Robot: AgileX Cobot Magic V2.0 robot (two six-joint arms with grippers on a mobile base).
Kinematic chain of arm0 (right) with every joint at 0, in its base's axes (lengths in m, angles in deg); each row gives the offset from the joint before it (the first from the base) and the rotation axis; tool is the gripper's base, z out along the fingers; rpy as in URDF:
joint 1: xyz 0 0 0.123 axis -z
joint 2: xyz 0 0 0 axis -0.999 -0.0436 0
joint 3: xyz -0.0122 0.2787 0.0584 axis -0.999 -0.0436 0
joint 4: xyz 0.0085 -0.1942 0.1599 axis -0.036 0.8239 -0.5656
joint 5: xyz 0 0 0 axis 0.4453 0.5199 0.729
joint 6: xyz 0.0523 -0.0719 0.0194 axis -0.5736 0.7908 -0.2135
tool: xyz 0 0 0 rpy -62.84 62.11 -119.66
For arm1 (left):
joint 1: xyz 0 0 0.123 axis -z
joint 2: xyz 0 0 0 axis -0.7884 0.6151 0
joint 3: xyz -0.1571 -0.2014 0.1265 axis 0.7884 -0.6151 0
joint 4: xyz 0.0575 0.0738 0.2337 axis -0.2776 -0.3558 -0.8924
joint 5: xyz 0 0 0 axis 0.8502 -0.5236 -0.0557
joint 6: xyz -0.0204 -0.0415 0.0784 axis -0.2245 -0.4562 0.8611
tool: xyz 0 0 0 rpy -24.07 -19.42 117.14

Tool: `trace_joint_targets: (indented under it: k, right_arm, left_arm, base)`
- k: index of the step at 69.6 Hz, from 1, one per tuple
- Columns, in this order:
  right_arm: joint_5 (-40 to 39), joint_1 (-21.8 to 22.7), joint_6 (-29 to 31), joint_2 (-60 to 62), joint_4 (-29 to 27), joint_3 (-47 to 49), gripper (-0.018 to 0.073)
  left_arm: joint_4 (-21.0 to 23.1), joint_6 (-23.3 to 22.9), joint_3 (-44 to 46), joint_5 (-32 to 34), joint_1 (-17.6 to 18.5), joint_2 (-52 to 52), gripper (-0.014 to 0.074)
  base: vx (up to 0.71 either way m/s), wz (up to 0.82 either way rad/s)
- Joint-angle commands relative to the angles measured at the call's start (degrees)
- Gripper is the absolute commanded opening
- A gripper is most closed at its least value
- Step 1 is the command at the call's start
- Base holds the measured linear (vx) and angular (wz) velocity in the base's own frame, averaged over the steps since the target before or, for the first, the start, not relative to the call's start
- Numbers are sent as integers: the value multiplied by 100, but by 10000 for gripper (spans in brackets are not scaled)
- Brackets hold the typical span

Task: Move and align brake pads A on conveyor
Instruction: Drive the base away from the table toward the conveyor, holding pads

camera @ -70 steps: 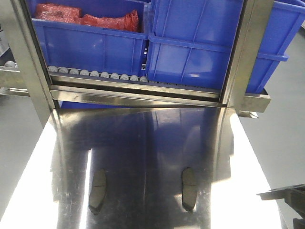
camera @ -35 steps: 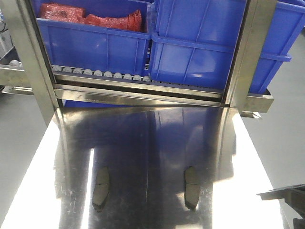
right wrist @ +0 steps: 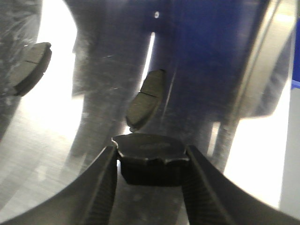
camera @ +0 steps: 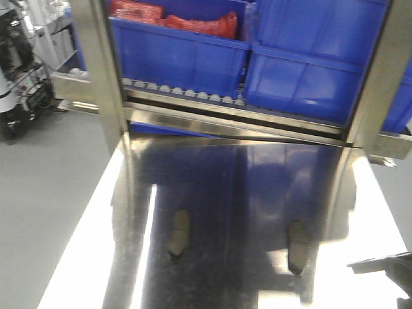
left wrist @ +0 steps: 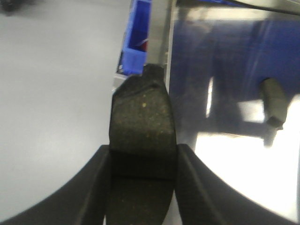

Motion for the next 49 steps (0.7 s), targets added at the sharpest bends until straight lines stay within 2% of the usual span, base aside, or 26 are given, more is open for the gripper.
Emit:
trace_joint_targets:
  k: [1, 22, 49]
  right_arm:
    - [-420, 9, 60, -13, -16, 168, -12]
    - [-420, 9, 60, -13, -16, 168, -12]
    - [-420, 9, 60, -13, -16, 168, -12]
  left_arm:
    - [-108, -47, 148, 441, -3, 81, -6]
    - [-108, -47, 148, 441, -3, 81, -6]
    - [-108, -47, 148, 435, -3, 81, -6]
  base:
    - [-8, 36]
    - [-12, 48]
    - [-17, 62]
